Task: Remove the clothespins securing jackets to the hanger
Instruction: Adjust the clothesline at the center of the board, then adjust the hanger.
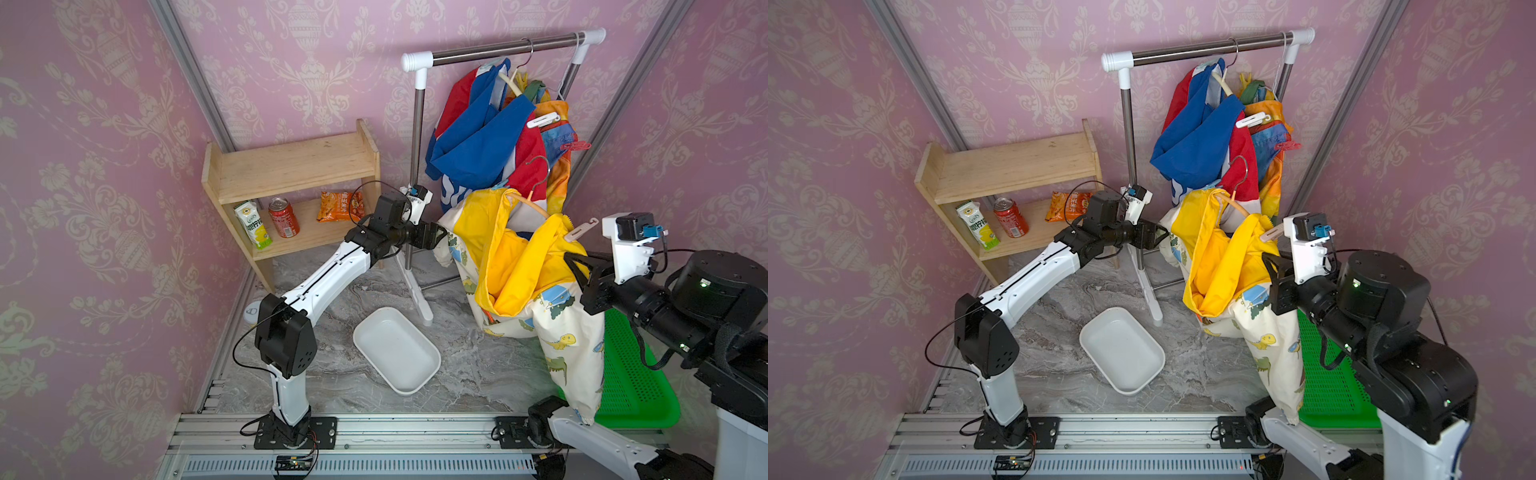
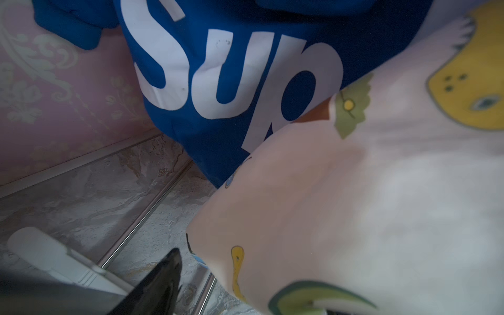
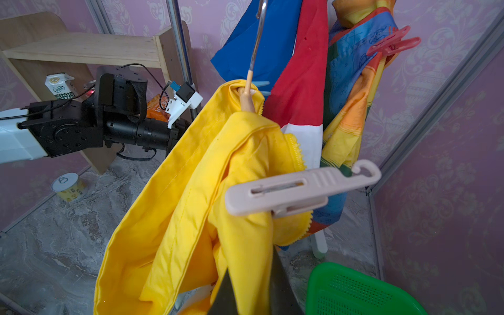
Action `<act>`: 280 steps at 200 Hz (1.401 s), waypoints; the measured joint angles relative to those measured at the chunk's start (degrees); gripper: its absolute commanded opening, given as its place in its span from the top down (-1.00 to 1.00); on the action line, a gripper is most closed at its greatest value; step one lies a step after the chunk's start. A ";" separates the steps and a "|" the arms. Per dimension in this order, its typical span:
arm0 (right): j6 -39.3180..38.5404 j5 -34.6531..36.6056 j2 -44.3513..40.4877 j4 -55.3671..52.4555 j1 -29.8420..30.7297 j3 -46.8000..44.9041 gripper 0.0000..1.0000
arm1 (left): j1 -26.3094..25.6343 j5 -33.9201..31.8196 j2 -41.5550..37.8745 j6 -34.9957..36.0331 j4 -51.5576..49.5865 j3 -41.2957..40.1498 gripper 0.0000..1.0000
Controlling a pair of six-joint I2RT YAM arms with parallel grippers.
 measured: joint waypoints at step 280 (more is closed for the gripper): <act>-12.96 21.92 0.22 39.89 23.21 -33.57 1.00 | -9.14 -0.28 -12.76 -50.34 14.67 -4.28 -0.69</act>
